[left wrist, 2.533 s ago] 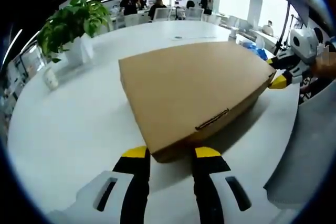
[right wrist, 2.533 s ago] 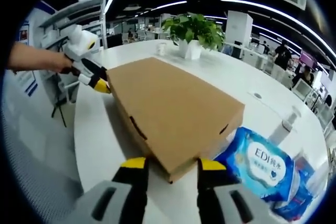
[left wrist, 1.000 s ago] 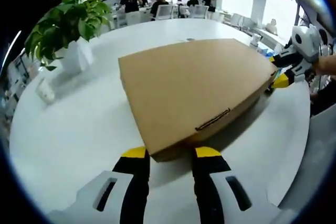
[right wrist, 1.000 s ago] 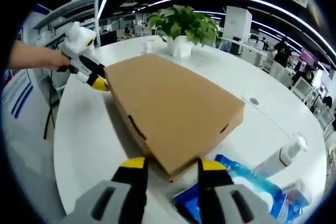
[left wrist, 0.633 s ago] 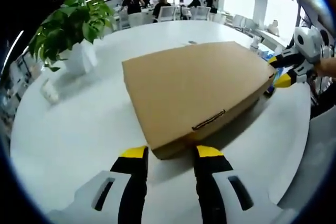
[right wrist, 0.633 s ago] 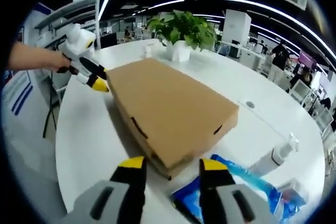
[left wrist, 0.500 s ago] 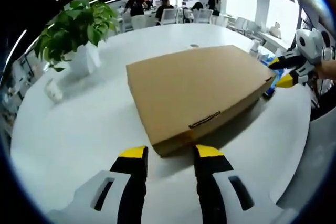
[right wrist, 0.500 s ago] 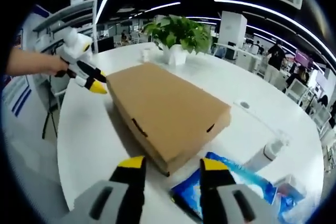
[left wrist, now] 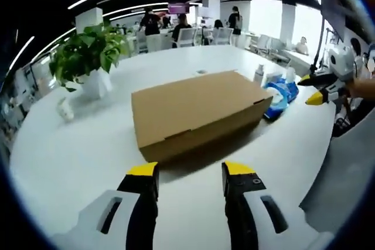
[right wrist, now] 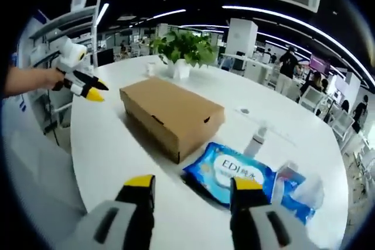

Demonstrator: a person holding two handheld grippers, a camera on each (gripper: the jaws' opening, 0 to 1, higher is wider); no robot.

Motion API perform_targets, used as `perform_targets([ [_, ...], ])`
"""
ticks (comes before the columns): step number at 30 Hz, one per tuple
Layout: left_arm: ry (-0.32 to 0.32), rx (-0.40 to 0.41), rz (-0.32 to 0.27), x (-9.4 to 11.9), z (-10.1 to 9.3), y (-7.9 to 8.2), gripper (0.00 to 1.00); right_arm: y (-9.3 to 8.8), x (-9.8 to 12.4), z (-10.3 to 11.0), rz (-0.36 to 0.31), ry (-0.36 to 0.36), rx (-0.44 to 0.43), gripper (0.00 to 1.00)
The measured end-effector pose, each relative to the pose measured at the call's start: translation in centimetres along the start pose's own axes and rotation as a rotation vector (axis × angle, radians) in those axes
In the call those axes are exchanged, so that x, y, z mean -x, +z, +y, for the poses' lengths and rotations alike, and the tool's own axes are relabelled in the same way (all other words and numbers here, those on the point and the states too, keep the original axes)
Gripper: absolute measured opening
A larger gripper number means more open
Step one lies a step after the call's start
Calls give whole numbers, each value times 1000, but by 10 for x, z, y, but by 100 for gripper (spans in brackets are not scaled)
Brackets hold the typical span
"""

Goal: Operate the shoe box by opening the lid, removing the specified soft item, and placing it in the target area until the item is outside and the box remains undamaged.

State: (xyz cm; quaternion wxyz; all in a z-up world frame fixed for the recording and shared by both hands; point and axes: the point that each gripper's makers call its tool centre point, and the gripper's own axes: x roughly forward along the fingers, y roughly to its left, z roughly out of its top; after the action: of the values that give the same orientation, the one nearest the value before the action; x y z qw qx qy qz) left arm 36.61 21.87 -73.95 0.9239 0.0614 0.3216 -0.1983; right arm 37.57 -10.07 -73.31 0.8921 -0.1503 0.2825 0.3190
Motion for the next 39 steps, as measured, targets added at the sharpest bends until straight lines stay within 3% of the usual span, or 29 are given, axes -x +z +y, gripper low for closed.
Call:
perform_targets([
  [9, -59, -30, -38, 38, -49, 2, 51, -23, 69, -17, -27, -101, -75, 58],
  [13, -69, -34, -49, 56, -66, 1, 55, -36, 97, -19, -36, -126, -151, 62],
  [20, -54, -2, -101, 88, -91, 9, 66, -45, 135, -16, -54, -178, -150, 70],
  [26, -17, -37, -94, 117, -105, -2, 78, -47, 152, -7, -79, -197, -162, 81],
  [30, 27, 10, -156, 132, -104, 4, 94, -54, 153, 1, -55, -199, -166, 90],
  [32, 26, 40, -171, 135, -106, 4, 97, -57, 154, 2, -57, -212, -179, 99],
  [39, 32, 30, -138, 129, -111, -14, 100, -64, 159, 2, -47, -216, -220, 99],
])
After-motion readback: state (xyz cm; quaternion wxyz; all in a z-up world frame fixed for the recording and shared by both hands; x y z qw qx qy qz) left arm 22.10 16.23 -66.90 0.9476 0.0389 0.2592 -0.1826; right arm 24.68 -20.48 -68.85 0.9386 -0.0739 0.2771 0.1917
